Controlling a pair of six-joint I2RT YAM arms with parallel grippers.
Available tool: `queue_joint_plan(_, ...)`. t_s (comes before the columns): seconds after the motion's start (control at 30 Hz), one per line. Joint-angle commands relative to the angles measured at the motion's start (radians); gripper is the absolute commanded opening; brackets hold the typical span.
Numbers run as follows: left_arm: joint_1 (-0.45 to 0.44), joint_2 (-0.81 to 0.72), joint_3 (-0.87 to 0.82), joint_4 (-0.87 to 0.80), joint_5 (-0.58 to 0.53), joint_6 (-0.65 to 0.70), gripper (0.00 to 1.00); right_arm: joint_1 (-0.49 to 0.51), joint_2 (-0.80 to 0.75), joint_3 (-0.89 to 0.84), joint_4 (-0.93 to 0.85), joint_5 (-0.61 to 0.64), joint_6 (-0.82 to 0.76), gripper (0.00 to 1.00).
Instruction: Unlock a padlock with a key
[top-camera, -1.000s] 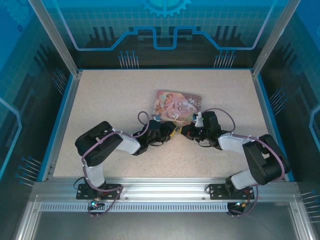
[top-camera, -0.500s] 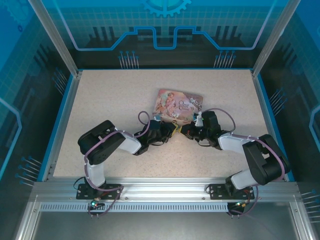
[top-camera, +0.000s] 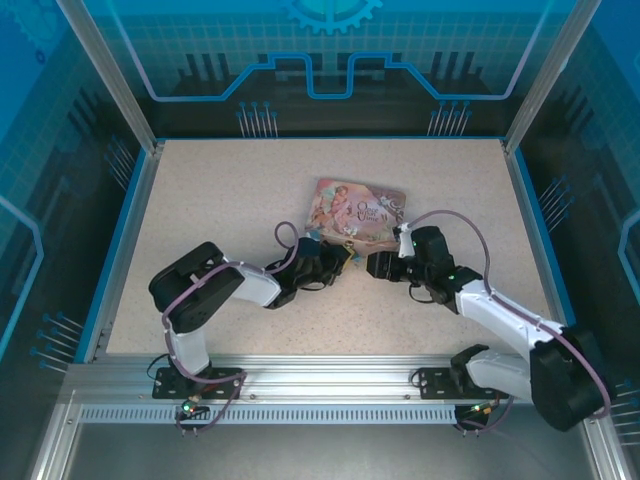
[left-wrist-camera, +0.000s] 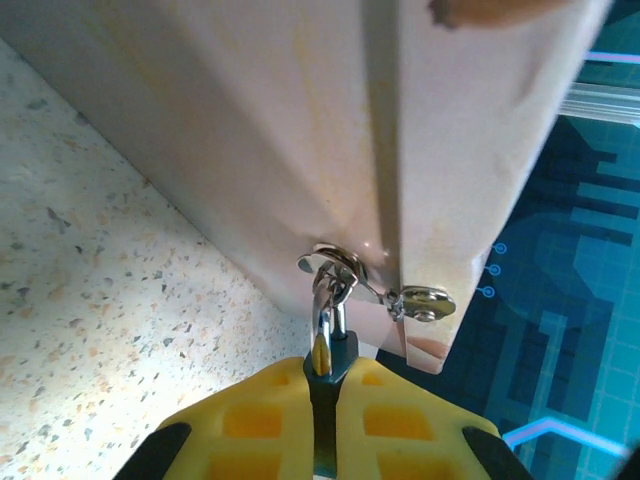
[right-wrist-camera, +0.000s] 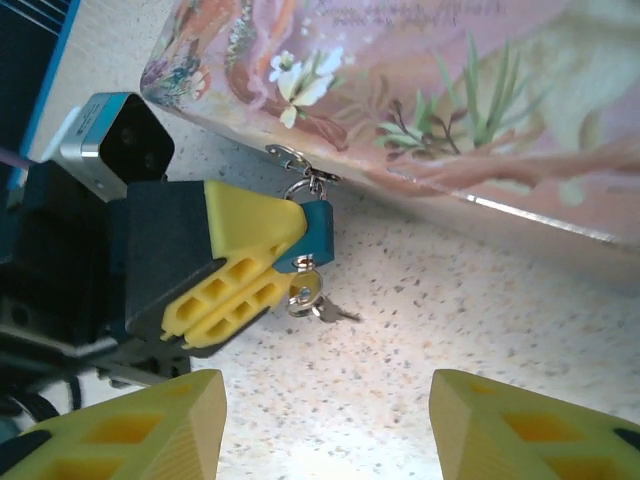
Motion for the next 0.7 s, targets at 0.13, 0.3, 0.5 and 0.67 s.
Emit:
queue_joint_plan(0.13, 0.052, -0.099, 0.03, -0.072, 0.065, 0.029, 0.0, 0.252, -0.115, 0.02, 0.055, 0.5, -0.578, 0.5)
queue_joint_plan(0.3, 0.079, -0.098, 0.058, -0.073, 0.132, 0.036, 0.0, 0.339, -0.127, 0.023, 0.16, 0.61, -0.897, 0.54)
queue_joint_plan(0.5, 0.099, -0.098, 0.072, -0.064, 0.18, 0.013, 0.0, 0.458, -0.015, 0.041, 0.2, 0.788, -1.127, 0.6)
queue_joint_plan(0.67, 0.108, -0.097, 0.083, -0.056, 0.207, 0.004, 0.0, 0.526, 0.118, 0.005, 0.358, 0.912, -1.257, 0.6)
